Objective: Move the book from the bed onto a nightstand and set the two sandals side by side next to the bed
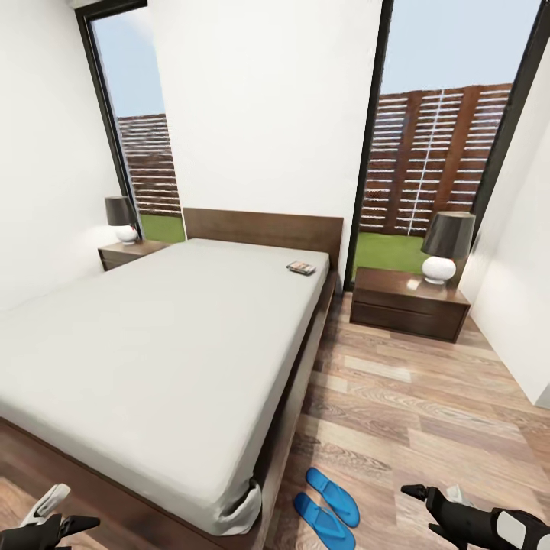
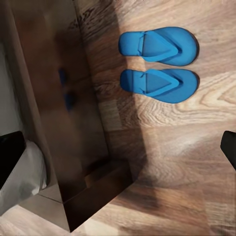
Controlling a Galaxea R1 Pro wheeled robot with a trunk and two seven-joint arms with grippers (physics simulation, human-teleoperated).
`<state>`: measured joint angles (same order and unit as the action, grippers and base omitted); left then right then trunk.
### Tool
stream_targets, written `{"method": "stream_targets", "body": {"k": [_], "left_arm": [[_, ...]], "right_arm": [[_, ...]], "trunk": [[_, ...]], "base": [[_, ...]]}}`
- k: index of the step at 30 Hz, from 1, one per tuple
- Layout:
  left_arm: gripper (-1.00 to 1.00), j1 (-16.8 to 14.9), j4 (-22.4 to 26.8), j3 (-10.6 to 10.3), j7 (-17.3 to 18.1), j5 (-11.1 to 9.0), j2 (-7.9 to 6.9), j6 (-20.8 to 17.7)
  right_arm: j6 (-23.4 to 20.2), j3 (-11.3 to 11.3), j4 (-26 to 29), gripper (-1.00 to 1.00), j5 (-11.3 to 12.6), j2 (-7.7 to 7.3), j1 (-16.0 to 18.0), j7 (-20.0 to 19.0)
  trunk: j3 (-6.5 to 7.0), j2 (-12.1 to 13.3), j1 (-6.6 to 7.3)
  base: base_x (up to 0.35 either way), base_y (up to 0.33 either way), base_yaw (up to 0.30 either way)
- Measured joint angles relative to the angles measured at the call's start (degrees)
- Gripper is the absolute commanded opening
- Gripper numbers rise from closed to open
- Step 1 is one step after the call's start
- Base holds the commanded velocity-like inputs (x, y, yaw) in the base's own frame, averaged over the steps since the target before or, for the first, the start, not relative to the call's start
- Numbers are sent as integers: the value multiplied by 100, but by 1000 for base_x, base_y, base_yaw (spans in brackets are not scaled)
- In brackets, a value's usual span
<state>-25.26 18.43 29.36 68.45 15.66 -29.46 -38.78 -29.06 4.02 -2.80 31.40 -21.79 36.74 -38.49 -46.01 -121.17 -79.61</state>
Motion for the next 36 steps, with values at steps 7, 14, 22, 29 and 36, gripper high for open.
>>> {"method": "stream_targets", "body": {"k": [7,14,22,29,36], "left_arm": [[100,0,0,-2,0,0,0,0],[100,0,0,-2,2,0,-2,0],[100,1,0,-5,7,1,5,0],[100,1,0,-5,8,1,7,0],[100,1,0,-5,17,-7,20,-13]], "right_arm": [[0,-4,4,100,2,1,0,-5],[-5,-7,6,100,-8,2,0,-9],[-8,-10,6,100,-41,2,0,-9],[-8,-10,6,100,-41,2,0,-9],[-8,-10,6,100,-38,2,0,-10]], "trunk": [[126,281,154],[251,562,308],[342,764,418],[342,764,418],[342,764,418]], "base": [[0,0,0],[0,0,0],[0,0,0],[0,0,0],[0,0,0]]}}
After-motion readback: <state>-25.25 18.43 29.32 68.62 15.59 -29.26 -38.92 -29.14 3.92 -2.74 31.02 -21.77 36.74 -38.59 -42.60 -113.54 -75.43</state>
